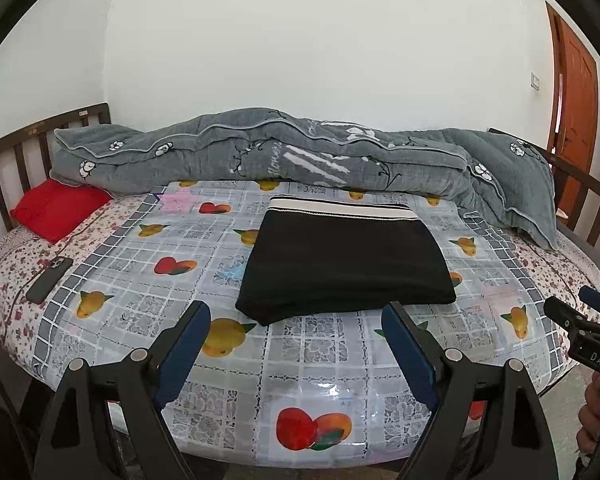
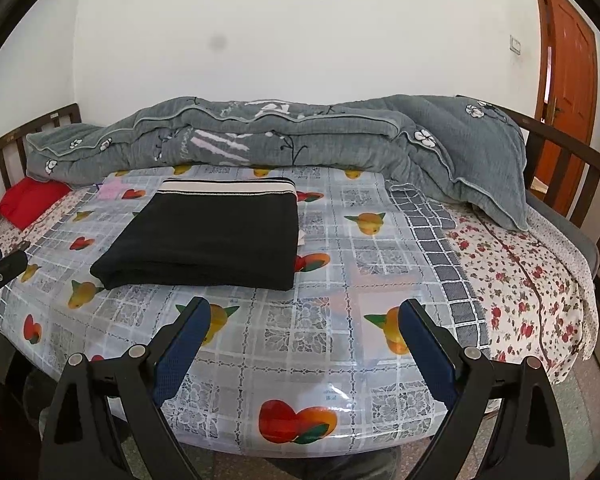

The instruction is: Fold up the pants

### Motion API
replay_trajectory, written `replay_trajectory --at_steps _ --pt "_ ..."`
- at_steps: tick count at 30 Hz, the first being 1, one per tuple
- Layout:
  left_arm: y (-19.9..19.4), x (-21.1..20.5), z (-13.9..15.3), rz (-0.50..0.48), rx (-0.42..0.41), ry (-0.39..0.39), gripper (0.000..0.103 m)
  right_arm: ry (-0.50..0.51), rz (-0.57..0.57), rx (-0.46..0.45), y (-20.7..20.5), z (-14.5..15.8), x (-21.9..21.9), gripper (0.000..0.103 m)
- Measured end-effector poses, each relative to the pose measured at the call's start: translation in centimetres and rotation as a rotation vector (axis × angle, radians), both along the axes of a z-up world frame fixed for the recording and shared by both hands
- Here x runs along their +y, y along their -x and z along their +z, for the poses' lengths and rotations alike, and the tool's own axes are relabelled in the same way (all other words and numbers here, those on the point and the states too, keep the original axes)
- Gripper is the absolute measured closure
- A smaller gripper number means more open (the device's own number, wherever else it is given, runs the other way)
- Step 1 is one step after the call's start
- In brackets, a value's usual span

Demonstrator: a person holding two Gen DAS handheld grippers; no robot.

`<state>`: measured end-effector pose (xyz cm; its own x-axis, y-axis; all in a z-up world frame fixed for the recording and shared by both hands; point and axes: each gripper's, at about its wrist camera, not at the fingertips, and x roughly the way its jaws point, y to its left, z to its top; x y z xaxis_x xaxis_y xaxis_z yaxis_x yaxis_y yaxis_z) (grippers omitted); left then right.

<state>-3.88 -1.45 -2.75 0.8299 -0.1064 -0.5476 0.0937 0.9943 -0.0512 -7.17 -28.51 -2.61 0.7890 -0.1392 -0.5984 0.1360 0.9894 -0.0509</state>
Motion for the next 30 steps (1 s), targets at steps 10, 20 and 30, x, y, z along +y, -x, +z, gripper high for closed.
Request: replay_trajectory --at_steps 10,20,30 --pt "-0.02 0.0 -0.13 -0.004 0.005 0.004 0.016 -0.003 -0.002 0.002 0.11 -0.09 0.12 0.009" --pt "0.12 -0.18 -0.04 -0.005 0.003 0.008 0.016 0.001 -0.006 -0.005 0.37 -0.01 -0.05 0.009" --pt "0.24 -0.38 0.24 -0.01 -0.002 0.01 0.016 0.001 -0.008 -0.007 0.5 0.07 -0.23 0.009"
